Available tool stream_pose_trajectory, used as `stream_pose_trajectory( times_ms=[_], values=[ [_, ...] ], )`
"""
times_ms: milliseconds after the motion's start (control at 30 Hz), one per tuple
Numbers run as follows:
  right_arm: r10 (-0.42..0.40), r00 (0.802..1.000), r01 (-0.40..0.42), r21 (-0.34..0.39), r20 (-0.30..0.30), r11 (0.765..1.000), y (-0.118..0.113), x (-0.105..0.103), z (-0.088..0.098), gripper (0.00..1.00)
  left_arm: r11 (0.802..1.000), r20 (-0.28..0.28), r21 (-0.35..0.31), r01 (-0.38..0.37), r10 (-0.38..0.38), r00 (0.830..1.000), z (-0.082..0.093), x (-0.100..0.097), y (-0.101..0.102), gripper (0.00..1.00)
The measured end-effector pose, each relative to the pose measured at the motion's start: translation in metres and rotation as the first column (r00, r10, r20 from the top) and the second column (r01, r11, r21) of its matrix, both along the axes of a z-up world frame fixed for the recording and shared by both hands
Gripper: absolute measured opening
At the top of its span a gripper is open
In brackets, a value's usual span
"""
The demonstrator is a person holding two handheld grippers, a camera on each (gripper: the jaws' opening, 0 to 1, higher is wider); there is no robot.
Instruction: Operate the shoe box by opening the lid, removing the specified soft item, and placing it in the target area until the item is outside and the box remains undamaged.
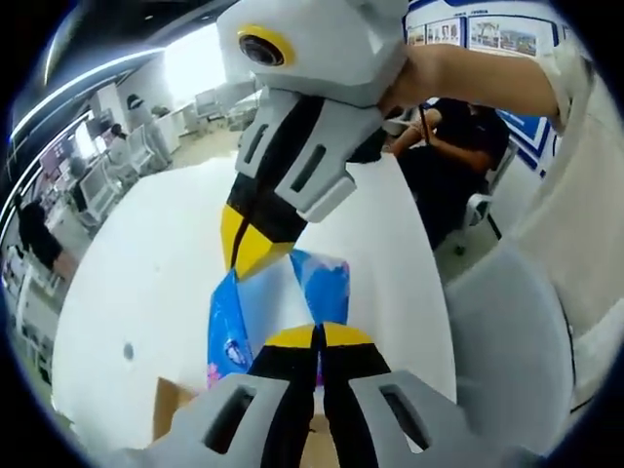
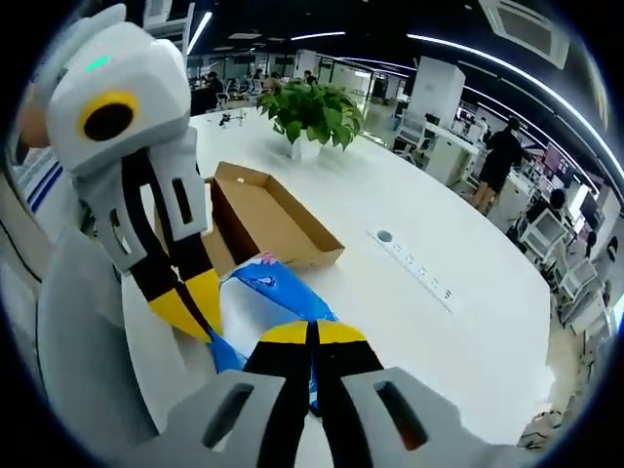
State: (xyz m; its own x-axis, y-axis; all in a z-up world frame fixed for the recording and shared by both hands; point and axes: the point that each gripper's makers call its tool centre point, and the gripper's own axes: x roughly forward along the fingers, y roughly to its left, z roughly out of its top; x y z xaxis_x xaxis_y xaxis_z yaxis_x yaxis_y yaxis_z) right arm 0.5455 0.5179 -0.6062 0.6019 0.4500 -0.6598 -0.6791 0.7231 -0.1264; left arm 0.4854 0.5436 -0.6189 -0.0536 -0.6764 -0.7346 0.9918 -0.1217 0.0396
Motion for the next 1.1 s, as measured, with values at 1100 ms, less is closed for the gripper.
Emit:
stream_pose_trajectory(
  times_ms=[1100],
  values=[
    [-0.083,0.993,0.084,0.011,-0.080,0.996,-0.112,0.010,-0.031,0.00,0.997,-0.039,0.002,0.078,-0.078,0.996,-0.024,0.010,-0.107,0.00]
  ],
)
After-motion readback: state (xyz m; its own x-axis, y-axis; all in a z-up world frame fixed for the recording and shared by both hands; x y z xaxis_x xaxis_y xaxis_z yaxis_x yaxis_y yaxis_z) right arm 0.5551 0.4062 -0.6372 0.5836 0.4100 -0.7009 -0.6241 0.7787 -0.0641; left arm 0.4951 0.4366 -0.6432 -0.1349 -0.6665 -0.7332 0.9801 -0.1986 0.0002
